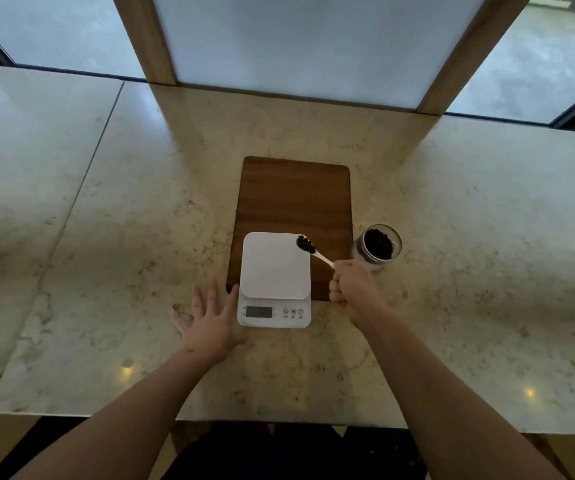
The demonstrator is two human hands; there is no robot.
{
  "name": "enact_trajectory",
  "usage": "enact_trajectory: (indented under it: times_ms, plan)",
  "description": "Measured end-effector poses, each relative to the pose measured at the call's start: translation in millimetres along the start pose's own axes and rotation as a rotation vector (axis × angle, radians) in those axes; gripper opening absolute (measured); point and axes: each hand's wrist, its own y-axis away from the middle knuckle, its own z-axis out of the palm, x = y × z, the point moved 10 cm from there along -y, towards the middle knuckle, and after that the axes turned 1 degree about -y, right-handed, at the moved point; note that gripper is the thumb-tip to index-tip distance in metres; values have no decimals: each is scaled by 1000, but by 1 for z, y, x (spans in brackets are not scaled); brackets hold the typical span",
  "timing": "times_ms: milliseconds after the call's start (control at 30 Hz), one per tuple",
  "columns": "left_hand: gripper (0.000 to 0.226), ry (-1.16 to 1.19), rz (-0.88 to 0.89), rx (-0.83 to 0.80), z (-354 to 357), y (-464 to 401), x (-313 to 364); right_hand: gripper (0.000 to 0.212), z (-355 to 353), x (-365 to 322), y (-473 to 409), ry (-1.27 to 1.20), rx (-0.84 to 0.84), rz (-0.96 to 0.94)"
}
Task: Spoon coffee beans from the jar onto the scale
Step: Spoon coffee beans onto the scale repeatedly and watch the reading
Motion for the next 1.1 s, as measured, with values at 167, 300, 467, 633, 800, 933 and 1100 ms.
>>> enact_trajectory:
  times_ms: [167, 300, 467, 633, 800, 933, 1100]
  plan:
    - [119, -17, -8, -40, 5, -4, -1, 15, 19, 10, 0, 83, -9, -15]
    - [119, -11, -4, -47, 6, -3, -2, 19, 31, 20, -4, 166, -16, -3]
    - [123, -5, -7, -51, 8, -4, -1, 17, 35, 28, -6, 159, -34, -16]
    - [126, 19, 0, -31, 11, -7, -5, 14, 36, 28, -8, 185, -17, -59]
    - [126, 15, -5, -21, 13, -10, -7, 12, 35, 17, -9, 306, 44, -171]
    - [125, 19, 4, -19, 13, -10, -6, 13, 34, 19, -11, 341, 56, -201]
    - [123, 22, 14, -22, 13, -8, -5, 12, 32, 23, -12, 345, 72, -234]
